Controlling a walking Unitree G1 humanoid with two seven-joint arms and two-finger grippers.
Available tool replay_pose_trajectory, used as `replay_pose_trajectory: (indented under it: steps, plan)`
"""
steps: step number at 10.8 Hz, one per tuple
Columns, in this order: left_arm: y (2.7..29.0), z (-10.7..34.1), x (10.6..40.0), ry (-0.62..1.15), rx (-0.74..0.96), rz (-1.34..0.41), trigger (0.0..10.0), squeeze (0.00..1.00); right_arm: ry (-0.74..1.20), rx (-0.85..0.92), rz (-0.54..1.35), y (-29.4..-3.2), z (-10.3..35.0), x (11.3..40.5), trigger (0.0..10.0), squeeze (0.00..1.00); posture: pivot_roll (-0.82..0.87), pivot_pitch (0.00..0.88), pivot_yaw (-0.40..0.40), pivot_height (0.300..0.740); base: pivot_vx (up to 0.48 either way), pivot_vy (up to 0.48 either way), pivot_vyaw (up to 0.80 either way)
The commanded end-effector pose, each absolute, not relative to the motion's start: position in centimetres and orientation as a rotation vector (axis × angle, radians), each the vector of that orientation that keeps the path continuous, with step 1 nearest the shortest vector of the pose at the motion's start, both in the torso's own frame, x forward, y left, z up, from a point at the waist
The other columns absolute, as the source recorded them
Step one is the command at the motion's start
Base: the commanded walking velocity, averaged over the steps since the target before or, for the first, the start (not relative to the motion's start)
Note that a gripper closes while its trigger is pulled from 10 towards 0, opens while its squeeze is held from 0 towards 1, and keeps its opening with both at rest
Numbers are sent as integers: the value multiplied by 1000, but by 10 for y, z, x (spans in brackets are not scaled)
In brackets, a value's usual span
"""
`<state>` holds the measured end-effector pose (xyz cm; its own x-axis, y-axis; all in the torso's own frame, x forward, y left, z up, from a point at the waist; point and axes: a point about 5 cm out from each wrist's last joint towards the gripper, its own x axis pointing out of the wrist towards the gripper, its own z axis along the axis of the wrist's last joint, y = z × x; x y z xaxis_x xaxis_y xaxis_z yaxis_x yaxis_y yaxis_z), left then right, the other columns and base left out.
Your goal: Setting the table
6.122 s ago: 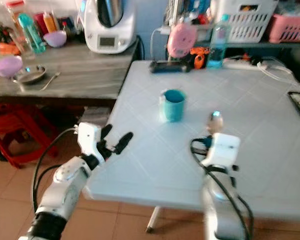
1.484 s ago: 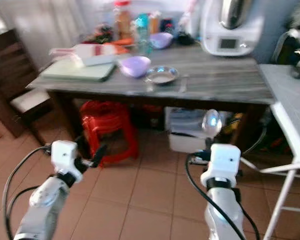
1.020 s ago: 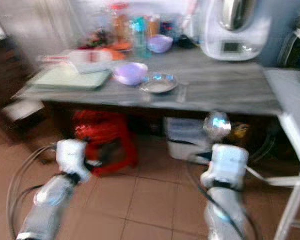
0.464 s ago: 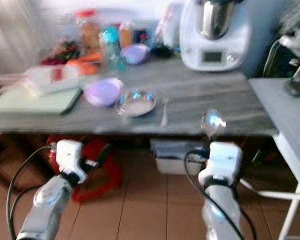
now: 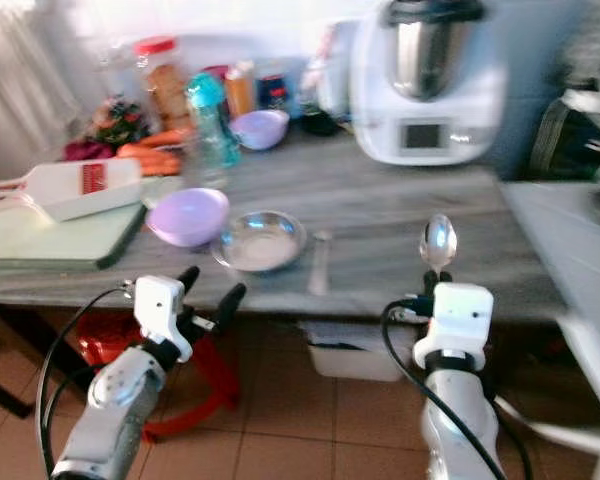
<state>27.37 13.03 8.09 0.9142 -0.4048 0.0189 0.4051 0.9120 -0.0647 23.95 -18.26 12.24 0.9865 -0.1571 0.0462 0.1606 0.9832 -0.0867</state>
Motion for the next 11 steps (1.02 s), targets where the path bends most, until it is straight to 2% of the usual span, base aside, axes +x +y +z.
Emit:
replay_pose_trajectory:
  steps: [1,4,8,11]
  plan:
    - [134,84,275,-13,-53,-407,10000,0,-66,-88,-135,-178,128,242,10000,0,-38,0,78,740,349,0,0]
    - [133,84,275,-12,-54,-404,10000,0,-68,-79,-124,-177,128,243,10000,0,-37,0,76,740,332,0,0]
    - [149,88,266,-41,4,-415,10000,0,-76,-65,-95,-173,129,245,10000,0,-29,0,77,740,0,0,0]
    - [166,85,250,-4,28,-536,10000,0,-43,-7,-67,-167,128,258,10000,0,-9,0,73,740,0,0,0]
